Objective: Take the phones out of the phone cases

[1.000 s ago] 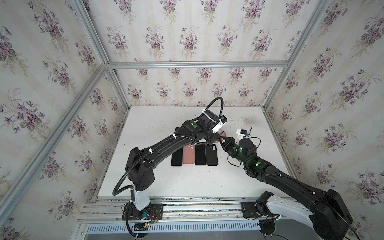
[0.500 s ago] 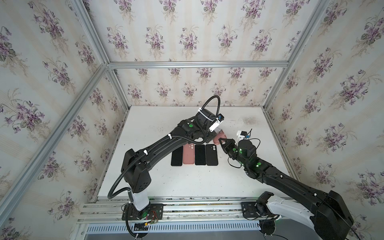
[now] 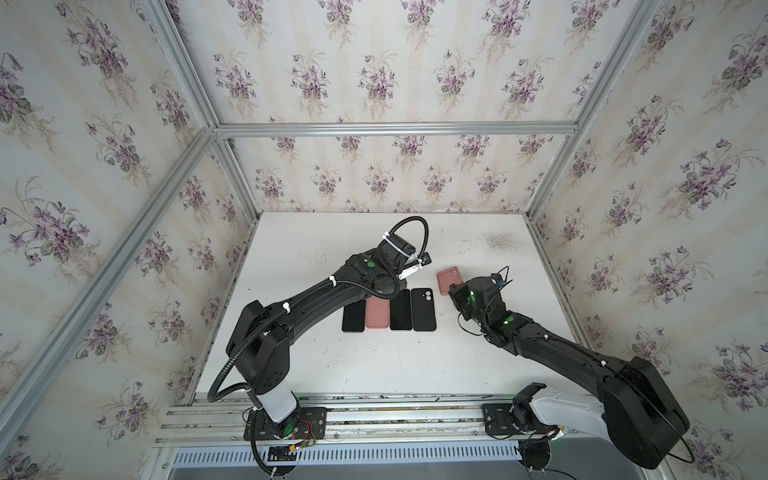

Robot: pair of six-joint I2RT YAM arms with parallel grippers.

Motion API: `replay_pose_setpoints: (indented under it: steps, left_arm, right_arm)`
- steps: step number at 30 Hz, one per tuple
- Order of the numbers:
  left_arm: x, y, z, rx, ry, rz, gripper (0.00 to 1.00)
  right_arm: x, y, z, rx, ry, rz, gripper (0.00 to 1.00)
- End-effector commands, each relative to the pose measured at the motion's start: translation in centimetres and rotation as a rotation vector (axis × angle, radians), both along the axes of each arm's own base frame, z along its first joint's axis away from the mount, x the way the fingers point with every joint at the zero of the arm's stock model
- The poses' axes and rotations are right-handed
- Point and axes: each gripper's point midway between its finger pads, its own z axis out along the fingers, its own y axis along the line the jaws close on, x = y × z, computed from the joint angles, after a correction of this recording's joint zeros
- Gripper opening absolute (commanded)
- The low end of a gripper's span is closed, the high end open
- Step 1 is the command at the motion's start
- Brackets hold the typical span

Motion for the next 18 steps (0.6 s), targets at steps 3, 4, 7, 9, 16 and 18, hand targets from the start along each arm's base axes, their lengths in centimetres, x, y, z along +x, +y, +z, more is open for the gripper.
replay_pose_setpoints:
  steps: [3, 4, 7, 9, 16, 18]
  left_arm:
    - [3.1, -1.6, 0.0, 0.05, -0.108, -0.059, 0.0]
    - [3.4, -1.8, -0.5, 0.063, -0.112, -0.068, 0.0]
    - [3.9, -2.2, -2.0, 0.111, -0.117, -0.107, 0.02]
    - [4.4, -2.1, -2.8, 0.144, -0.124, -0.112, 0.04]
    - [4.8, -2.3, -5.3, 0.216, -0.128, -0.17, 0.11]
    - [5.1, -2.3, -5.8, 0.227, -0.128, -0.17, 0.12]
  right_arm:
    - [1.7, 1.0, 0.1, 0.082, -0.006, 0.007, 0.0]
    - [2.0, 0.9, 0.0, 0.088, -0.001, 0.009, 0.0]
    - [2.6, 0.5, -0.1, 0.093, 0.009, 0.024, 0.0]
    - [2.9, 0.1, -0.2, 0.102, 0.016, 0.032, 0.0]
    - [3.6, -0.7, -0.5, 0.133, 0.032, 0.056, 0.0]
    - [3.7, -0.6, -0.7, 0.139, 0.039, 0.065, 0.0]
